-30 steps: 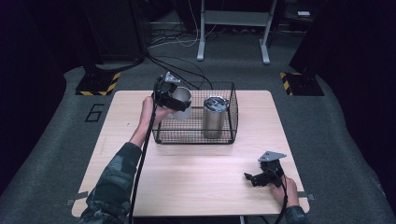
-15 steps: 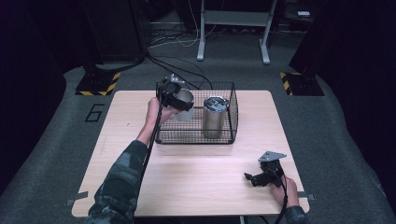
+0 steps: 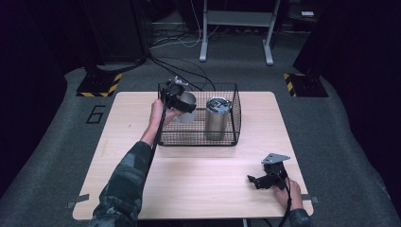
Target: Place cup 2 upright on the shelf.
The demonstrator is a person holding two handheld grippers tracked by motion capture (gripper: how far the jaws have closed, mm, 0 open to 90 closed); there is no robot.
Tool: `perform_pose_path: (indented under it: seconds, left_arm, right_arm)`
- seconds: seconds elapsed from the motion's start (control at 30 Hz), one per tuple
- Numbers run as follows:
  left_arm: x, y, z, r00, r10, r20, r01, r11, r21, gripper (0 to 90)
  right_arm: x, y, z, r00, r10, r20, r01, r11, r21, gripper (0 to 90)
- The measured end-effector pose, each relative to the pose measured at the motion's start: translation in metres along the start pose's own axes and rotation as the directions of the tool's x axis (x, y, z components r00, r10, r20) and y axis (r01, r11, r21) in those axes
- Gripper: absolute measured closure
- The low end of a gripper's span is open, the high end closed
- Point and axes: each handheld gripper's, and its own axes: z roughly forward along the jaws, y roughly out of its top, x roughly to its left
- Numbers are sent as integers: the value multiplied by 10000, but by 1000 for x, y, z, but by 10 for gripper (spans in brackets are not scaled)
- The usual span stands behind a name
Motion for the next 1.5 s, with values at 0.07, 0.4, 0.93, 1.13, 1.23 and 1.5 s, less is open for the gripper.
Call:
perform_pose_path:
  seconds: [0.07, 0.4, 0.93, 1.13, 1.23, 1.5]
  left_arm:
    - [1, -1, 2, 10000, -27, -32, 28, 10000, 82, 59]
    - [2, -2, 12, 9999, -54, -91, 57, 9993, 362, 58]
    - [-1, -2, 31, 10000, 68, -52, -63, 9957, 927, 58]
    - [0, -4, 38, 10000, 64, -56, -57, 9924, 1229, 57]
    - [1, -5, 40, 10000, 6, -54, 1, 9912, 1320, 57]
    - [-1, -8, 45, 10000, 41, 80, -53, 9866, 1632, 57]
  right_arm:
    - [0, 0, 0, 10000, -13, 7, 13, 10000, 22, 0]
    - [1, 0, 0, 10000, 81, 31, -81, 10000, -36, 0]
    - [1, 0, 0, 10000, 81, 29, -81, 10000, -23, 0]
    - [1, 0, 0, 10000, 82, 29, -82, 10000, -25, 0]
    - [1, 0, 0, 9999, 128, 42, -128, 9999, -36, 0]
    - [1, 0, 0, 9999, 139, 55, -139, 9999, -45, 0]
